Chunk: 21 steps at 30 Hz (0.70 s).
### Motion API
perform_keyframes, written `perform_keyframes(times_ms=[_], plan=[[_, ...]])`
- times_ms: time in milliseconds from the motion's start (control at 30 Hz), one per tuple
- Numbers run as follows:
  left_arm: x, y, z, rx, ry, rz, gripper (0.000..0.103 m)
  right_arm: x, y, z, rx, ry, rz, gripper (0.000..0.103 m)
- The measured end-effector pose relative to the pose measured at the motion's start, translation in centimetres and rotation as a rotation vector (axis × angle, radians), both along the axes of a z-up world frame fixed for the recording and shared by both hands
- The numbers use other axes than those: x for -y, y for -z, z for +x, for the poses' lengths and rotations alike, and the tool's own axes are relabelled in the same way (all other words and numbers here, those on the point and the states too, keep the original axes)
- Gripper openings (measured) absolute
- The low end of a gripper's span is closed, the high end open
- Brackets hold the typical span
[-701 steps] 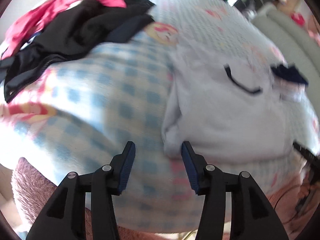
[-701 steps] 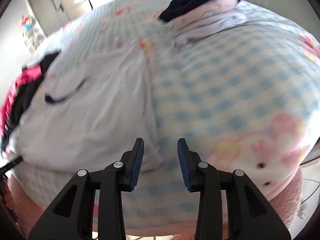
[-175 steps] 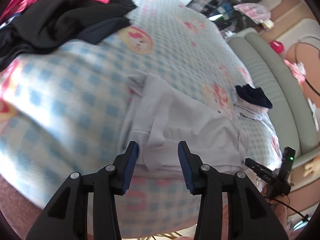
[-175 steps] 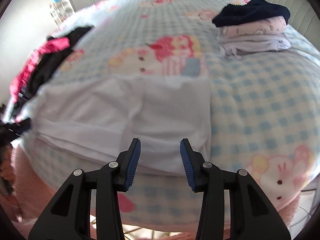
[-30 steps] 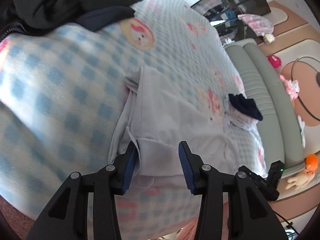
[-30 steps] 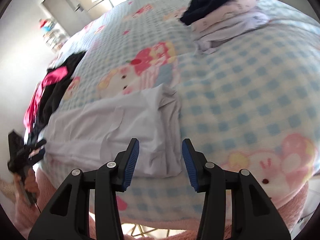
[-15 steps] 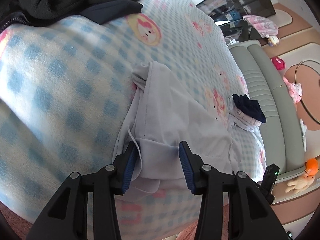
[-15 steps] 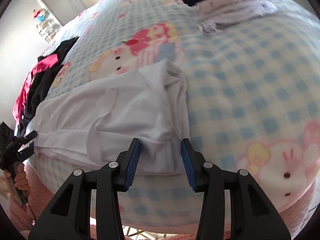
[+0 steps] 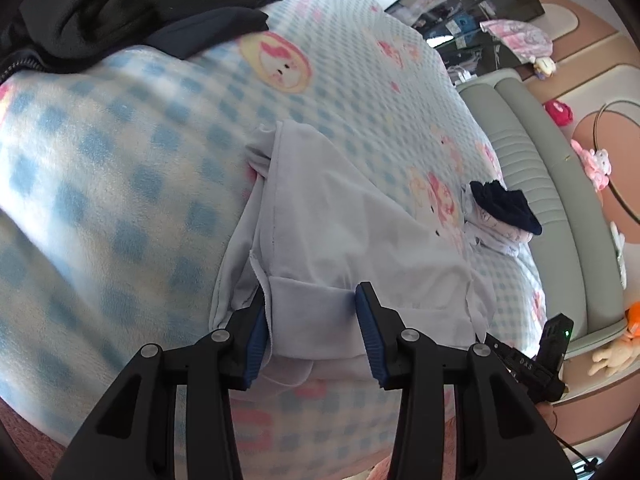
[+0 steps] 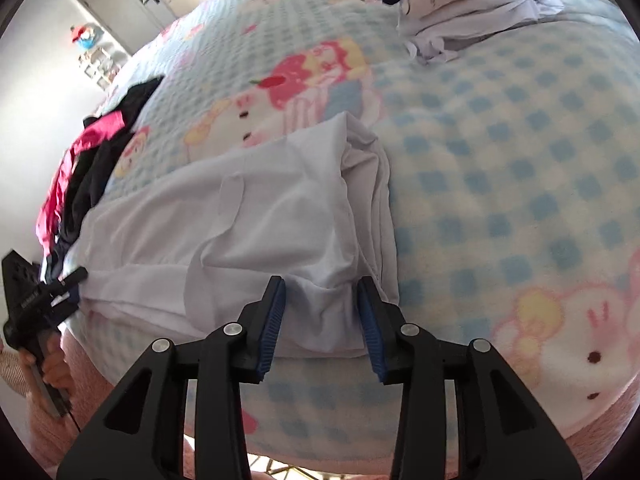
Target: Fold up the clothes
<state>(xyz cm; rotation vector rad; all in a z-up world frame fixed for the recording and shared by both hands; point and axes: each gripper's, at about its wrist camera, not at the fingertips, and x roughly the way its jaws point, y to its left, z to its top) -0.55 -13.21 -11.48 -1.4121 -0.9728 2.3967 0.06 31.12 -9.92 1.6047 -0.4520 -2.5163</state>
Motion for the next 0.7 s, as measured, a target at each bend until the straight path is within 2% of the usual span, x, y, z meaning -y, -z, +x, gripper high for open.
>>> perform_keyframes(times_ms=[67, 167, 300, 400, 467, 567, 633, 700], plan=[[-0.1, -0.3, 0.2, -0.006, -0.004, -0.032, 0.022, 0.1, -0.6, 0.4, -0.025, -0.007, 0.008, 0.021], [-0.3, -1.2, 0.6, -0.043, -0.017, -0.011, 0.013, -0.4, -1.8, 1.1, -0.074, 0.008, -0.013, 0.014], [-1.0, -2.1, 1.2, -0.074, -0.024, 0.001, 0.009, -0.2, -3.6, 1.8, -0.144, 0.011, 0.004, 0.012], [-1.0, -3.0, 2.0, -0.090, -0.022, 0.024, 0.009, 0.4, -4.4, 1.9, -0.158, -0.011, 0.016, 0.010], [-0.6, -3.5, 2.6, -0.097, -0.024, 0.054, 0.009, 0.0, -5.0, 2.2, -0.158, -0.010, -0.035, 0.010], [0.3, -5.0, 3.9, -0.145, -0.028, 0.091, 0.009, -1.7, -6.1, 3.0, -0.173, 0.024, -0.175, 0.010], [0.7, -5.4, 4.3, -0.152, -0.022, 0.077, 0.009, -1.5, -6.0, 2.8, -0.168, 0.030, -0.115, 0.010], [1.1, -4.4, 4.0, -0.102, -0.027, 0.032, 0.009, -1.2, -5.2, 2.4, -0.143, 0.032, -0.031, 0.010]])
